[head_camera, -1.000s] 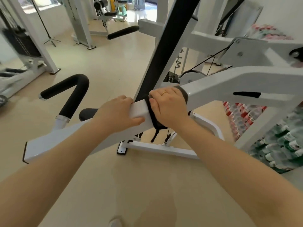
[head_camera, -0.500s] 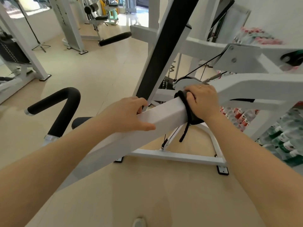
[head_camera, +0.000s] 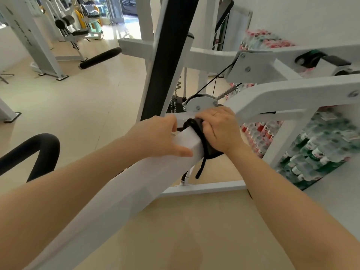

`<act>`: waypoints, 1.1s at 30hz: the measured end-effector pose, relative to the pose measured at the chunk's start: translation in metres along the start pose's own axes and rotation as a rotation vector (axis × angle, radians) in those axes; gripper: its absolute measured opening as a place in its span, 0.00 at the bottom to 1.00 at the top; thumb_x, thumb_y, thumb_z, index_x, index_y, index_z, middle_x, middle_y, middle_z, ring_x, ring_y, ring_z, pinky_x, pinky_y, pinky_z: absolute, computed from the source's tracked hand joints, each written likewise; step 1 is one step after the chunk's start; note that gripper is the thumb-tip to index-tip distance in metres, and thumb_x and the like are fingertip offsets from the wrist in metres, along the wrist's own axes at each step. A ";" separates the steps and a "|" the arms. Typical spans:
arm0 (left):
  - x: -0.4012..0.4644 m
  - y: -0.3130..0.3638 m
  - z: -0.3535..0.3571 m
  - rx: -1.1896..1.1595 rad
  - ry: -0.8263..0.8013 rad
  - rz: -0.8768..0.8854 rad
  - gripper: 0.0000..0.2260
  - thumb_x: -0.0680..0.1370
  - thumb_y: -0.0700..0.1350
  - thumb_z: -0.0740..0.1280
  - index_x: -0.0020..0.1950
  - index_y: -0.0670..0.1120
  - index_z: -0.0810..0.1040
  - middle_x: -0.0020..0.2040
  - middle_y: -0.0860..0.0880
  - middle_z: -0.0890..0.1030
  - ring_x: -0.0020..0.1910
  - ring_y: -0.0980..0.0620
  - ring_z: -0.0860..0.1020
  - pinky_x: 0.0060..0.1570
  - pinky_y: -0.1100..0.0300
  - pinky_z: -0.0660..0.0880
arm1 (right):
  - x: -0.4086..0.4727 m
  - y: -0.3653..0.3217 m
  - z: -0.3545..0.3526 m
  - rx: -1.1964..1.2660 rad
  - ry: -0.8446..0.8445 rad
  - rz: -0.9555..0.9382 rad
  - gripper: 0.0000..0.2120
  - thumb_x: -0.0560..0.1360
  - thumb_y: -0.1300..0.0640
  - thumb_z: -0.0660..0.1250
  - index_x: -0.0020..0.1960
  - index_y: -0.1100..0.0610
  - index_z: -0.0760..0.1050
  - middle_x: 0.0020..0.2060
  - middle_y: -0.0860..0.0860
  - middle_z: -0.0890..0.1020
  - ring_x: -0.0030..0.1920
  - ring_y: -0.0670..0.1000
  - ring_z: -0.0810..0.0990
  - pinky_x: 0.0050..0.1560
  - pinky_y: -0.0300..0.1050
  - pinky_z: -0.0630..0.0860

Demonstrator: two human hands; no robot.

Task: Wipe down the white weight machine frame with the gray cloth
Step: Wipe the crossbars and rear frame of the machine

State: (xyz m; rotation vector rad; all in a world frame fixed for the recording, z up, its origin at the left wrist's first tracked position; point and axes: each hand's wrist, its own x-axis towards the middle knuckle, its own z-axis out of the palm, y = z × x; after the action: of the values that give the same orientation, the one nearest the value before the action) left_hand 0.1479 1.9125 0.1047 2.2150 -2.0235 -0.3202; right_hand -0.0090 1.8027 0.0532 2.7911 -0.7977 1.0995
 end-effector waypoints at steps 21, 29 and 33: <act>0.063 0.046 0.009 -0.018 -0.017 -0.052 0.23 0.65 0.67 0.66 0.48 0.51 0.71 0.42 0.53 0.75 0.38 0.57 0.73 0.38 0.64 0.71 | 0.016 0.085 -0.013 -0.030 -0.059 -0.067 0.21 0.73 0.54 0.50 0.47 0.59 0.81 0.43 0.53 0.84 0.45 0.54 0.82 0.50 0.46 0.69; 0.093 0.074 0.023 -0.131 0.043 -0.120 0.17 0.67 0.63 0.66 0.48 0.54 0.69 0.40 0.59 0.72 0.37 0.60 0.73 0.32 0.69 0.66 | 0.035 0.188 -0.025 -0.251 -0.075 0.175 0.29 0.73 0.50 0.42 0.47 0.59 0.80 0.42 0.55 0.84 0.44 0.58 0.80 0.50 0.48 0.65; 0.093 0.079 0.029 -0.105 0.105 -0.155 0.17 0.68 0.62 0.66 0.48 0.53 0.69 0.40 0.58 0.72 0.37 0.60 0.72 0.33 0.68 0.67 | 0.019 0.164 -0.015 -0.126 0.076 0.235 0.24 0.76 0.50 0.46 0.49 0.60 0.79 0.46 0.55 0.82 0.50 0.57 0.78 0.56 0.51 0.66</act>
State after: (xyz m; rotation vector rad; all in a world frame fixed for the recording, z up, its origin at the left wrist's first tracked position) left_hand 0.0724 1.8143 0.0881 2.2778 -1.7455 -0.3108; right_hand -0.0842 1.6554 0.0525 2.5860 -1.1666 1.1349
